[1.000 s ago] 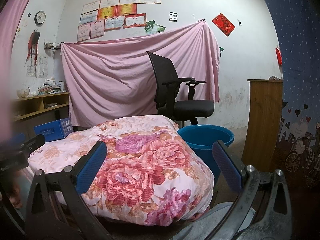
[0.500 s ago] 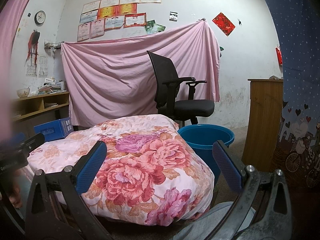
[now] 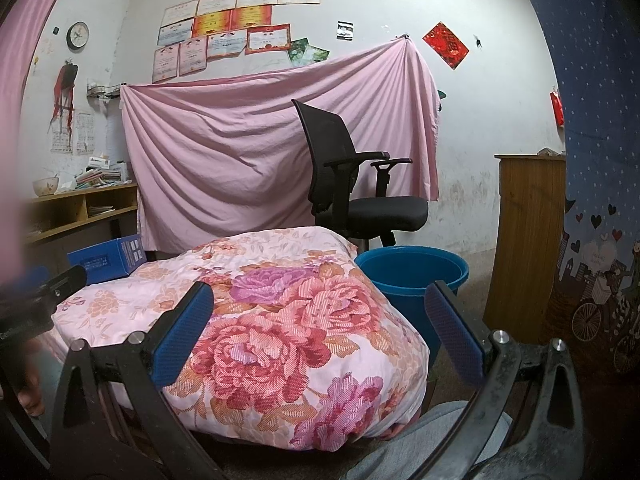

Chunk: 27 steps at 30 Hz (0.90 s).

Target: Collect trash

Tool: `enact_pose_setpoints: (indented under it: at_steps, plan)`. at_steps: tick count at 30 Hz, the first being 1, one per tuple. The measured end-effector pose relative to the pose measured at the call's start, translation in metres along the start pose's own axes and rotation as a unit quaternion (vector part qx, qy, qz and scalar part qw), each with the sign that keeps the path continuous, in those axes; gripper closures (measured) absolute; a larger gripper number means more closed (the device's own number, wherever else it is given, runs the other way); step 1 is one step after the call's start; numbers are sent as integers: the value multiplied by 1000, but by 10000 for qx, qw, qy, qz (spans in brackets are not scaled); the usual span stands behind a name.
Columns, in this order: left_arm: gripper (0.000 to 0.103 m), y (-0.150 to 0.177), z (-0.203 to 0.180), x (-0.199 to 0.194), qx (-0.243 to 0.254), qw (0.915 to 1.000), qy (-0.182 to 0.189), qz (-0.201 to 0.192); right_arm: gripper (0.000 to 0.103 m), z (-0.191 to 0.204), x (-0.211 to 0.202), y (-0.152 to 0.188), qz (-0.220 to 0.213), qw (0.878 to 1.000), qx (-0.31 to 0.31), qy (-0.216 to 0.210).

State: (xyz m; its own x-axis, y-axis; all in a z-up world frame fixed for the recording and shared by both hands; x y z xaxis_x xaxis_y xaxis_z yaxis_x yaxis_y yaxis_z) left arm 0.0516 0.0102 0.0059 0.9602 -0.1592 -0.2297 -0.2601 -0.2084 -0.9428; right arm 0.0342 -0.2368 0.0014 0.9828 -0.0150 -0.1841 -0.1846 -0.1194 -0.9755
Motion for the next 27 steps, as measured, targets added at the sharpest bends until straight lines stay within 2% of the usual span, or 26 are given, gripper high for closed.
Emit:
enact_pose_setpoints:
  at_steps: [27]
  plan:
    - [2, 0, -1, 0, -3, 10000, -5, -1, 0, -1, 0, 1, 12, 10000, 22, 5]
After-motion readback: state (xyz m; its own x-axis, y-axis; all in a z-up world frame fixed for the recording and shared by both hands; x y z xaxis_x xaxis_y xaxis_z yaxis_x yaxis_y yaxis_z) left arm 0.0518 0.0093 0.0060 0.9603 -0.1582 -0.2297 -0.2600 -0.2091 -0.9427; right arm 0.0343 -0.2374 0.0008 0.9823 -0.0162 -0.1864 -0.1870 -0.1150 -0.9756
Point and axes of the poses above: each gripper's, at about its wrist camera, not at the fingertips, and x roughly the way its jaws point, z to its left, y to its underside, the point moved 4 cm from there along x, roughly the way its jaws point, and after that the axes turned 10 degrees about -x, right-handed, at the moved point
